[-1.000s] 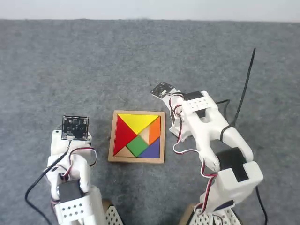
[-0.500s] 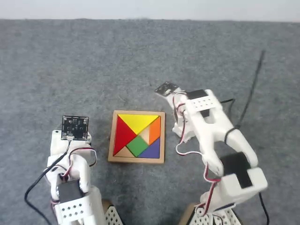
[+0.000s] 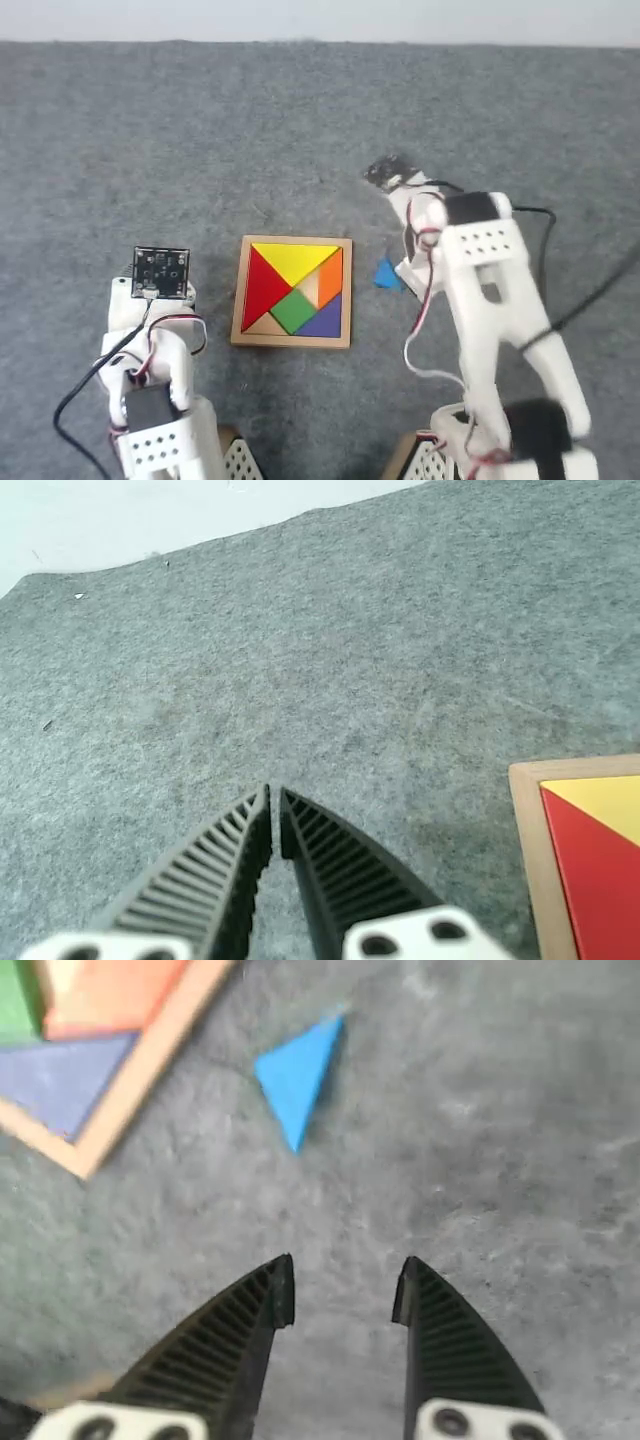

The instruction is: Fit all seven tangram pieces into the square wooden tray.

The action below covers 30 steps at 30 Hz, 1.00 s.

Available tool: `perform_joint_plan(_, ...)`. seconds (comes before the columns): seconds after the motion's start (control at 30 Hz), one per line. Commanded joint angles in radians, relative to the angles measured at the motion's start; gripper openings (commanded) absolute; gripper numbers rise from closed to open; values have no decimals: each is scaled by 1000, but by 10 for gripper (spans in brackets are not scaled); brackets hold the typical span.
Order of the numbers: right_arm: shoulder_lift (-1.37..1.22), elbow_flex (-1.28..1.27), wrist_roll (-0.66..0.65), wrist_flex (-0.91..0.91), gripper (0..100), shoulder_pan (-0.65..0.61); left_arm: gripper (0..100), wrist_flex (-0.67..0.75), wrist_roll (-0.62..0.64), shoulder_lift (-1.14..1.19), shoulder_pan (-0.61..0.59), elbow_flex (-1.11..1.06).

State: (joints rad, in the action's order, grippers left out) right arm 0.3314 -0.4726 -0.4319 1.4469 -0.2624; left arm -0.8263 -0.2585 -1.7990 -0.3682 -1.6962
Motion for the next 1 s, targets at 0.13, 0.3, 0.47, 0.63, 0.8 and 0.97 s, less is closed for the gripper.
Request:
perform_joint_plan(0.13, 15, -80, 322, -154, 171, -228, 15, -5, -12, -18, -2, 13)
perform_joint_plan(0.3, -159, -109, 391, -367, 201, -199, 15, -17, -28, -18, -2, 13)
perform_joint_plan(0.47, -274, -41, 411, -387, 296, -145, 15, -20, -48, -17, 32, 15)
perform_joint_plan(0.63, -352, 0, 439, -395, 263, -151, 15, -31, -69, -18, 40, 15)
perform_joint_plan(0.8, -386, 25, 439, -387, 263, -188, 15, -31, -71, -18, 40, 15)
perform_joint_plan(0.97, -386, 25, 439, -395, 263, -229, 15, -31, -71, -18, 40, 15)
